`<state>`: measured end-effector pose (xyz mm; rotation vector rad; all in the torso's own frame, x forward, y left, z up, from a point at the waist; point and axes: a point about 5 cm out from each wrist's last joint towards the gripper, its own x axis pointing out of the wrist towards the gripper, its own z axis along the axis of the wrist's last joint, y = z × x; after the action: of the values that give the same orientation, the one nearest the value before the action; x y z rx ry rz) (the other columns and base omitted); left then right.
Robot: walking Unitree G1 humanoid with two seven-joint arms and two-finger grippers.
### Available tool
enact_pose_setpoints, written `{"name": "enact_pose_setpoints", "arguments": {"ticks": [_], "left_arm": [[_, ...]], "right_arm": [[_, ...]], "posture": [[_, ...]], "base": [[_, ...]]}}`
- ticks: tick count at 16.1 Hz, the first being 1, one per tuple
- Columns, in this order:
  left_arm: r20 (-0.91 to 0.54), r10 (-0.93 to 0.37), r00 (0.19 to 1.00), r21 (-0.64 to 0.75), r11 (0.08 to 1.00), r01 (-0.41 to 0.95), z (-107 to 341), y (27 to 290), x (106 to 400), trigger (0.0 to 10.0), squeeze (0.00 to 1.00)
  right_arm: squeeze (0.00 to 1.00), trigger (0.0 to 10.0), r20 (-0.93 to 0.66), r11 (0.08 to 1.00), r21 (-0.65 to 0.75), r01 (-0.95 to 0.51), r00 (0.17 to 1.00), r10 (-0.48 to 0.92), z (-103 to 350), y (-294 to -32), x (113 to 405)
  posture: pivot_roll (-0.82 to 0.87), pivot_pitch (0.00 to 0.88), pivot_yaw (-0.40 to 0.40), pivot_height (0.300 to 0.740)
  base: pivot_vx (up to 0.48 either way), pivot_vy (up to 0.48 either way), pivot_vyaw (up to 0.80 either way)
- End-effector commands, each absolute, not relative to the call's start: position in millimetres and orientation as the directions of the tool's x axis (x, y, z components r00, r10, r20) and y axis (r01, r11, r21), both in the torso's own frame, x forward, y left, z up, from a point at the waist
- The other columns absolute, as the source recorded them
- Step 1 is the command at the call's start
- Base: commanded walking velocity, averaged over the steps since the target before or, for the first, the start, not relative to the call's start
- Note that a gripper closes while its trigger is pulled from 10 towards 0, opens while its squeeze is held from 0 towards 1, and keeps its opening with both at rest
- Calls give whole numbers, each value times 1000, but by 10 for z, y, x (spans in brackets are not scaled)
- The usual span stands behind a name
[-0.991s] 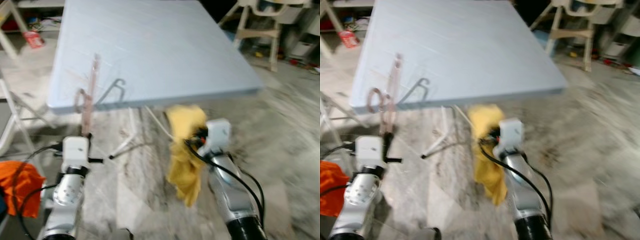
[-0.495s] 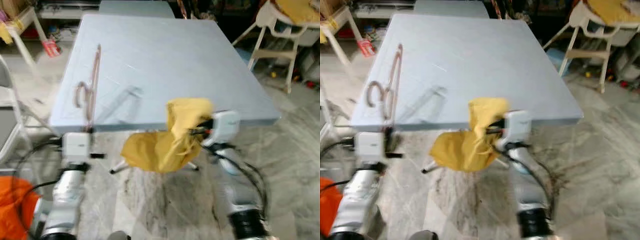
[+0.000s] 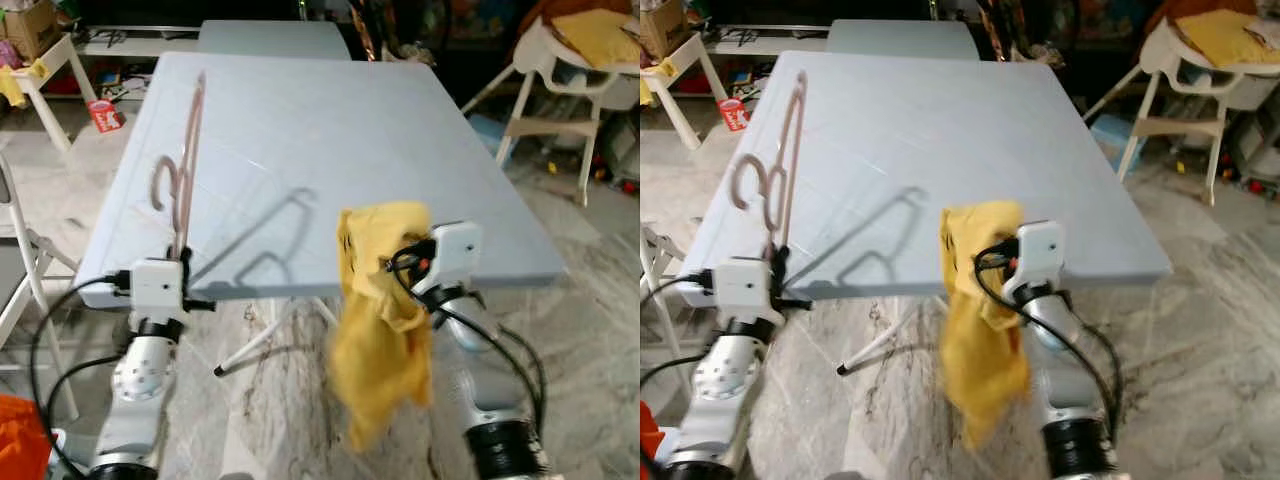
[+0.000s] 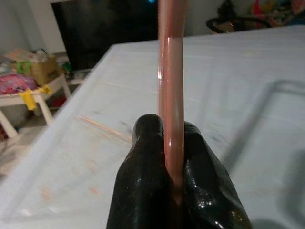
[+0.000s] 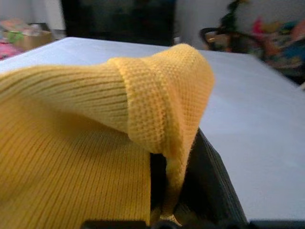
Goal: Hang hanger
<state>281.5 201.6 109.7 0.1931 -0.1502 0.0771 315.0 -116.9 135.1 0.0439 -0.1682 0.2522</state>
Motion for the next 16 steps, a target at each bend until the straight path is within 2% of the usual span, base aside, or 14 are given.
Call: {"name": "enact_pose_setpoints", "arguments": {"ticks": [1,7,10,12,14,16], "left_arm": [[91,75,993,182,979,-91,980,2025,2802,10000,0],[93,74,993,181,979,-90,995,2020,2807,10000,0],[116,77,990,183,978,-97,1049,1981,2711,10000,0],[57,85,995,163,982,-93,988,1969,2656,10000,0],[-18,56,998,140,989,-53,951,1900,2607,10000,0],[27,-5,1000,168,986,1,1037,1839,2546,10000,0]], "right_arm": [[0,10000,210,968,15,-249,948,241,1447,-1176,3168],[0,10000,210,968,15,-249,948,240,1450,-1176,3169],[0,10000,191,958,4,-286,941,280,1418,-1107,3143],[0,10000,175,951,16,-309,937,302,1392,-1087,3125],[0,10000,163,944,5,-329,932,324,1383,-1062,3127],[0,10000,157,939,0,-344,927,339,1387,-1048,3141]], "posture": [[80,110,-78,740],[80,110,-78,740],[91,139,-97,740],[98,148,-110,740],[106,157,-125,740],[119,164,-138,740]], "base": [[319,0,0],[322,0,0],[0,0,0],[0,0,0],[0,0,0],[0,0,0]]}}
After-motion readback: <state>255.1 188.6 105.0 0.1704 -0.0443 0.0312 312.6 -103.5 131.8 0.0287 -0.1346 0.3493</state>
